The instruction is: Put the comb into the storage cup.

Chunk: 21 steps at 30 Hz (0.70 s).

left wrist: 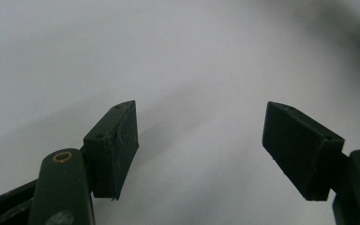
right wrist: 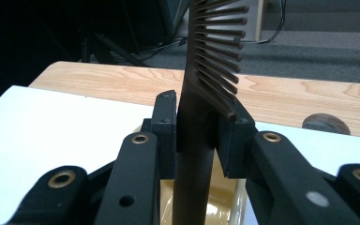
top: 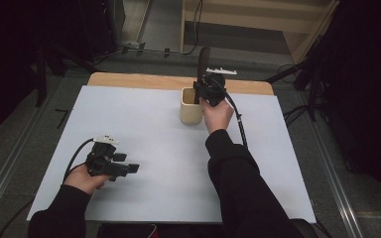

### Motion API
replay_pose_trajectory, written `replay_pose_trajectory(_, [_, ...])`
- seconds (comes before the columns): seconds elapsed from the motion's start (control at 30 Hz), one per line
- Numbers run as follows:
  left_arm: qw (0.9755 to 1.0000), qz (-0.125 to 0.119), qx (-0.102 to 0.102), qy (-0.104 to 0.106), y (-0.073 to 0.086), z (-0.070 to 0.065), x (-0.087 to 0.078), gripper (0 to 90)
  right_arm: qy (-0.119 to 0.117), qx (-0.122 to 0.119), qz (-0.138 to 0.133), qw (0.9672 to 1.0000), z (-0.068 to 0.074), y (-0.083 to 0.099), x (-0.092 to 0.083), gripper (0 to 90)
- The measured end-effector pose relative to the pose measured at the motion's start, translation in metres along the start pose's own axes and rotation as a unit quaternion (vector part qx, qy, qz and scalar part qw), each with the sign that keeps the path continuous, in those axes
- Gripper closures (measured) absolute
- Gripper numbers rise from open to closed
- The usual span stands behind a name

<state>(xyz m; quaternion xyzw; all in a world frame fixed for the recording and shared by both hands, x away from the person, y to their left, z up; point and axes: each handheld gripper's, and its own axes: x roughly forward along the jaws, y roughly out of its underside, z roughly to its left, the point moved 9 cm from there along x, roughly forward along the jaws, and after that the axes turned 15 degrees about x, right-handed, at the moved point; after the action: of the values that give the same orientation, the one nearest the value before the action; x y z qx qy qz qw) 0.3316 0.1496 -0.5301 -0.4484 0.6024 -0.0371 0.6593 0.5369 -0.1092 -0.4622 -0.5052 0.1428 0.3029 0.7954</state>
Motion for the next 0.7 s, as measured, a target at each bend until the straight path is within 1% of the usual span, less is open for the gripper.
replay_pose_trajectory(0.37, [1.0,0.001,0.0,0.0,0.0002,0.0001,0.0,27.7,-0.002,-0.003,0.011,0.9999,0.0002,0.0065,0.0034,69.7])
replay_pose_trajectory(0.43, [1.0,0.002,0.0,-0.001,0.0001,0.0003,0.0002,27.7,-0.003,-0.005,0.011,0.9999,0.0007,0.0068,0.0034,67.9])
replay_pose_trajectory(0.47, [1.0,0.002,0.0,0.0,0.0001,0.0002,0.0003,27.6,-0.006,-0.007,0.01,0.9999,0.0009,0.0066,0.0033,60.6])
replay_pose_trajectory(0.5, [1.0,0.002,0.0,0.0,0.0001,0.0003,0.0004,27.7,-0.016,-0.007,0.01,0.9998,0.0023,0.006,0.0031,51.3])
replay_pose_trajectory(0.53, [1.0,0.002,-0.001,0.0,0.0,0.0003,0.0006,27.7,-0.024,-0.014,0.008,0.9996,0.0027,0.0051,0.0028,44.2])
replay_pose_trajectory(0.6, [1.0,0.002,-0.002,0.0,-0.0001,0.0,0.0008,27.7,-0.028,-0.026,0.014,0.9992,0.0013,0.0049,0.0011,42.1])
replay_pose_trajectory(0.67, [1.0,0.003,-0.001,0.0,0.0,-0.0004,0.001,27.7,-0.021,-0.042,0.013,0.9988,-0.0011,0.005,-0.0006,34.8])
replay_pose_trajectory(0.7, [1.0,0.004,0.0,0.001,0.0001,-0.0005,0.0009,27.7,-0.013,-0.048,0.012,0.9987,-0.0025,0.0052,-0.001,32.5])
